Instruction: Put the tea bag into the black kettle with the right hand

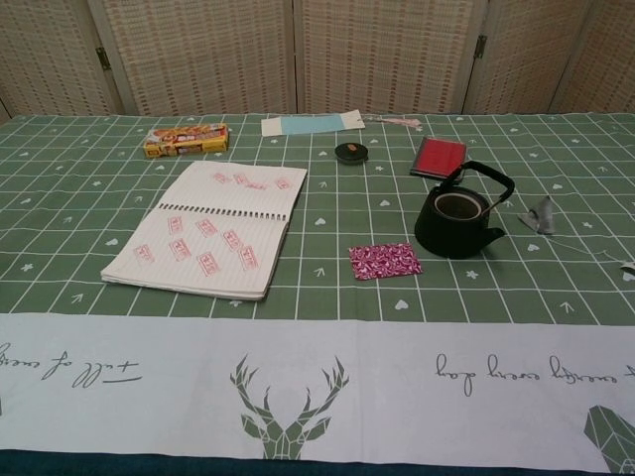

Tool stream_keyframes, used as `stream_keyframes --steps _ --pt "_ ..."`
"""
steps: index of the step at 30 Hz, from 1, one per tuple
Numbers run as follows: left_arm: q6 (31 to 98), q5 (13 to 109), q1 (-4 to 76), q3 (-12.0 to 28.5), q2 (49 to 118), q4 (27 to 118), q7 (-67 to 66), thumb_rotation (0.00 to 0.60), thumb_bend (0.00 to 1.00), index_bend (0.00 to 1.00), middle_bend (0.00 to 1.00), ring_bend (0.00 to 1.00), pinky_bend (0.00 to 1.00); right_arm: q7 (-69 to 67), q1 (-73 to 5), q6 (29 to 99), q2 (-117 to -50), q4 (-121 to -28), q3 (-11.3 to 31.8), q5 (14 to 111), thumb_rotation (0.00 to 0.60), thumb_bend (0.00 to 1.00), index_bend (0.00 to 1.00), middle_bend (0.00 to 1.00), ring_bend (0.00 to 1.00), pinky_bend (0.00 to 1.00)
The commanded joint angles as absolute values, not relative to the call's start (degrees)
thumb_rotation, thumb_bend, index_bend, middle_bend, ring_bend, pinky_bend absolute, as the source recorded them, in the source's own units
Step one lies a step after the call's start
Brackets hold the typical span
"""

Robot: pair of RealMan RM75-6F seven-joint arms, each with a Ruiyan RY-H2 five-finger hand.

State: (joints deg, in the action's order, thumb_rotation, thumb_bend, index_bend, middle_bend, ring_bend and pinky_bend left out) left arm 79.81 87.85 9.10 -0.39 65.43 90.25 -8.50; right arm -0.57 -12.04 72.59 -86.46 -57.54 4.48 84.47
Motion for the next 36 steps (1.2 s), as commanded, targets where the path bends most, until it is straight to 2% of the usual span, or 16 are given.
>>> stream_keyframes --steps 1,13,23,36 --pt "79.8 87.9 9.1 -0.4 65.4 90.2 -8.4 0.600 0.33 0.01 0.06 0.10 0.07 -2.0 -12.9 71.0 -88.4 -55.1 4.9 83.4 0.600 0.45 0.32 0.00 0.00 0.00" --pt "79.6 87.6 9.2 -0.4 65.3 90.2 -8.1 0.600 0.33 0.01 0.06 0.10 0.07 -5.9 -15.4 65.4 -90.9 -52.3 5.0 81.4 0.600 0.44 0.23 0.00 0.00 0.00" --pt "79.6 87.6 9.2 -0.3 65.2 90.2 -7.8 0.600 0.33 0.01 0.06 0.10 0.07 0.4 -17.5 64.9 -90.9 -53.9 5.7 81.1 0.600 0.44 0.23 0.00 0.00 0.00" --pt "79.7 87.6 9.2 -0.3 65.0 90.2 -7.6 0.600 0.33 0.01 0.06 0.10 0.07 3.6 -18.9 64.0 -94.8 -49.5 5.1 80.6 0.600 0.44 0.24 0.00 0.00 0.00"
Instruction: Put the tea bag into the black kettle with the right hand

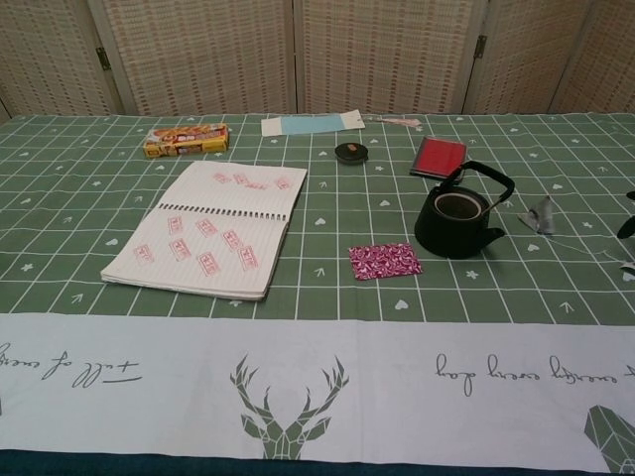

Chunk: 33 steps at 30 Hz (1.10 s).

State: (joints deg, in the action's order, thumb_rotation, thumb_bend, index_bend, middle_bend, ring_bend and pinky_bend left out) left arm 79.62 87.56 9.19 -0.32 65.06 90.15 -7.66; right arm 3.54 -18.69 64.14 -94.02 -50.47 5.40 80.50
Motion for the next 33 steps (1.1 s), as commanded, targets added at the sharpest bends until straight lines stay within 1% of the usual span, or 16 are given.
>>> stream_keyframes --steps 1,7,11,21,27,33 --pt "79.7 87.6 9.2 -0.3 65.0 90.2 -7.6 0.600 0.33 0.01 0.06 0.10 0.07 3.6 -18.9 64.0 -94.9 -49.3 5.1 80.6 0.600 0.44 0.25 0.00 0.00 0.00" --pt "79.6 87.6 9.2 -0.3 65.0 90.1 -7.6 0.600 0.33 0.01 0.06 0.10 0.07 3.1 -19.2 64.0 -97.2 -45.9 5.2 80.4 0.600 0.44 0.28 0.00 0.00 0.00" --pt "79.7 87.5 9.1 -0.3 65.1 90.1 -7.6 0.600 0.33 0.01 0.06 0.10 0.07 2.3 -19.3 64.5 -98.6 -43.6 5.2 80.5 0.600 0.44 0.33 0.00 0.00 0.00" --pt "79.6 87.3 9.1 -0.2 65.2 90.1 -8.1 0.600 0.33 0.01 0.06 0.10 0.07 -0.7 -19.7 65.1 -99.5 -41.1 5.8 80.4 0.600 0.44 0.34 0.00 0.00 0.00" --pt "79.6 87.1 9.1 -0.1 65.3 90.0 -8.3 0.600 0.33 0.01 0.06 0.10 0.07 -1.1 -20.1 64.8 -99.9 -40.4 5.9 80.4 0.600 0.44 0.38 0.00 0.00 0.00" --pt "79.7 86.8 9.1 0.0 65.4 90.0 -8.7 0.600 0.33 0.01 0.06 0.10 0.07 -1.2 -20.4 64.7 -100.3 -40.1 5.8 80.5 0.600 0.44 0.38 0.00 0.00 0.00"
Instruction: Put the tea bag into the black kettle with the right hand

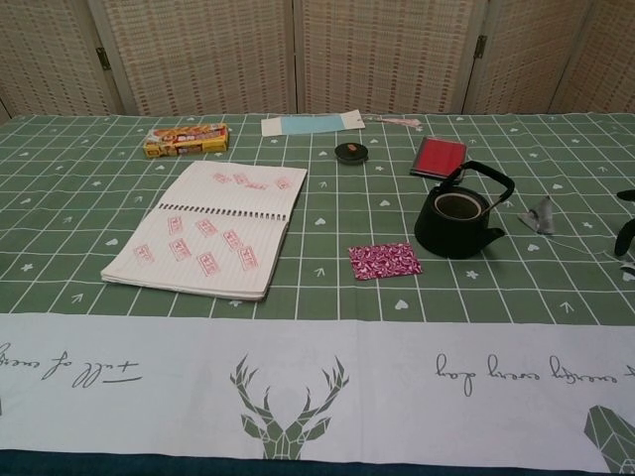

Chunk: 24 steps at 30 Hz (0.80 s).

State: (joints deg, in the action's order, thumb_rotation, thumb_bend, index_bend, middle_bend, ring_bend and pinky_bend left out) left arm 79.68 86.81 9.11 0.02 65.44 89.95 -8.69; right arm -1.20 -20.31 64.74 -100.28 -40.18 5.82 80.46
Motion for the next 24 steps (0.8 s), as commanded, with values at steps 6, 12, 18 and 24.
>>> stream_keyframes --steps 6,12,18,24 --pt "79.9 86.7 9.0 0.1 65.6 89.9 -9.0 0.600 0.33 0.01 0.06 0.10 0.07 -0.9 -20.6 64.4 -100.8 -39.5 6.1 80.2 0.600 0.44 0.39 0.00 0.00 0.00" --pt "79.7 86.4 9.1 0.2 65.7 89.8 -9.3 0.600 0.33 0.01 0.07 0.10 0.07 -1.2 -20.8 64.5 -101.2 -38.8 6.1 80.2 0.600 0.44 0.42 0.00 0.00 0.00" --pt "79.8 86.2 9.1 0.3 65.8 89.7 -9.6 0.600 0.33 0.01 0.07 0.10 0.07 -1.6 -20.9 64.6 -101.6 -38.2 6.2 80.1 0.600 0.44 0.46 0.00 0.00 0.00" --pt "80.3 86.4 8.9 0.4 65.9 89.7 -9.8 0.600 0.33 0.01 0.07 0.10 0.07 -1.8 -21.2 64.2 -101.8 -37.7 6.5 79.8 0.600 0.44 0.47 0.01 0.00 0.00"
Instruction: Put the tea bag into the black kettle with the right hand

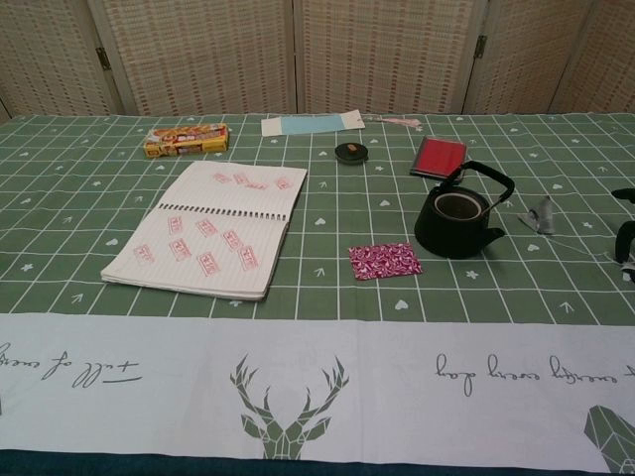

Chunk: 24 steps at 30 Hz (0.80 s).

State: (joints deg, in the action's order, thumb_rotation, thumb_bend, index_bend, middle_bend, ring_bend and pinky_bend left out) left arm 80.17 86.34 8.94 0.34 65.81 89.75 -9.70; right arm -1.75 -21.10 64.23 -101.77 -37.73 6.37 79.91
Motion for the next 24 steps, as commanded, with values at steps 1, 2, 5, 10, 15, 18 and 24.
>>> stream_keyframes --steps 1,2,5,10,15,18,24 --pt "80.4 86.3 8.8 0.4 65.9 89.7 -9.9 0.600 0.33 0.01 0.07 0.10 0.07 -1.7 -21.3 64.1 -101.8 -37.6 6.5 79.8 0.600 0.44 0.47 0.01 0.00 0.00" --pt "80.5 86.3 8.8 0.4 65.9 89.6 -10.0 0.600 0.33 0.01 0.07 0.10 0.07 -1.7 -21.3 64.1 -101.9 -37.6 6.5 79.8 0.600 0.44 0.47 0.01 0.00 0.00" --pt "80.9 86.0 8.7 0.7 66.2 89.5 -10.5 0.600 0.33 0.01 0.07 0.11 0.07 -1.5 -21.6 64.0 -102.0 -37.6 6.6 79.8 0.600 0.44 0.48 0.02 0.00 0.00" --pt "81.0 86.0 8.7 0.8 66.4 89.3 -10.7 0.600 0.33 0.01 0.07 0.11 0.07 -1.0 -21.8 63.9 -102.5 -37.0 6.7 79.7 0.600 0.44 0.54 0.05 0.00 0.00" --pt "81.4 86.3 8.6 0.8 66.6 89.0 -10.8 0.600 0.33 0.00 0.07 0.11 0.07 -0.5 -21.9 63.7 -102.9 -36.3 6.9 79.4 0.600 0.44 0.57 0.07 0.00 0.00" --pt "81.6 86.5 8.5 0.8 66.7 88.9 -10.6 0.600 0.33 0.00 0.07 0.11 0.07 -0.7 -22.0 63.8 -102.8 -36.4 7.0 79.3 0.600 0.44 0.59 0.07 0.00 0.00" --pt "81.7 86.9 8.5 0.7 66.7 88.7 -10.2 0.600 0.33 0.00 0.07 0.11 0.07 -1.2 -21.8 65.2 -101.9 -37.6 7.1 79.6 0.600 0.44 0.63 0.09 0.00 0.00"
